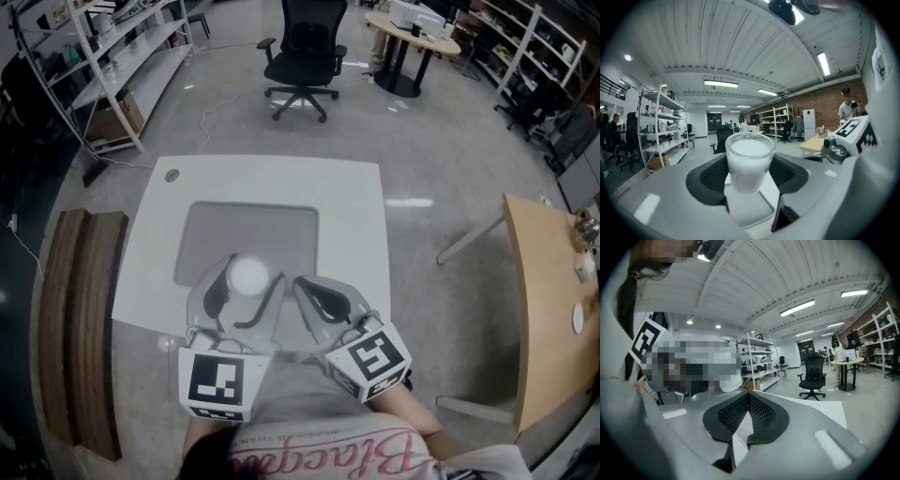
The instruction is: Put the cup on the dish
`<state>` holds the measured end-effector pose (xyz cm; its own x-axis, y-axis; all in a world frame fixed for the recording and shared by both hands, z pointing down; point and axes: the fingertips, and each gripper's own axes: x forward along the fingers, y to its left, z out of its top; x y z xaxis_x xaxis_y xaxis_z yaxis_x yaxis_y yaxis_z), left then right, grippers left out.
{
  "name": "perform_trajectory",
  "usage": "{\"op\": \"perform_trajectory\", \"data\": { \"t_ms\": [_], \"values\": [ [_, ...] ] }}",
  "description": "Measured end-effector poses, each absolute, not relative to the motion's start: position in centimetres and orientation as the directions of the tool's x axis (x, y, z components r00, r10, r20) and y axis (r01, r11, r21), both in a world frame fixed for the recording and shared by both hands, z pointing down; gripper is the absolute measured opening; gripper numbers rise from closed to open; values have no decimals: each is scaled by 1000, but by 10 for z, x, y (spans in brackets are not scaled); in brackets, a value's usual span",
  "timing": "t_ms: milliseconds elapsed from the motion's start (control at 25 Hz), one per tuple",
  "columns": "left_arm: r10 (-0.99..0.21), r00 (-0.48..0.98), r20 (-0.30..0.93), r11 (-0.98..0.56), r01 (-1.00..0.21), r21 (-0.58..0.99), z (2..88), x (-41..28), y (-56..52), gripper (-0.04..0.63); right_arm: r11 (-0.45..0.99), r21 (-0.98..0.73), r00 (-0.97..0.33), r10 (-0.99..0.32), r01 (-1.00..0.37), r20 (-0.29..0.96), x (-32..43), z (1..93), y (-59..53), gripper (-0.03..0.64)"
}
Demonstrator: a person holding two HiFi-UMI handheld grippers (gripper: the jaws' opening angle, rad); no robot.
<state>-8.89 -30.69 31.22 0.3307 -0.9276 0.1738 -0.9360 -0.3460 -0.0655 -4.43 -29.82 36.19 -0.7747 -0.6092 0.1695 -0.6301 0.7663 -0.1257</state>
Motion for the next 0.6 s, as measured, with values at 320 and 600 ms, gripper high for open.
{"op": "perform_trajectory", "data": {
  "t_ms": [320, 600],
  "values": [
    [-927, 335, 168, -348, -936, -55, 310, -82, -302, 262, 766, -126, -775, -610, -630, 163, -36, 361, -291, 2],
    [-926, 340, 166, -353, -934, -53, 309, -79, -303, 262, 765, -97, -768, -618, -637, 167, -34, 361, -292, 0]
  ]
}}
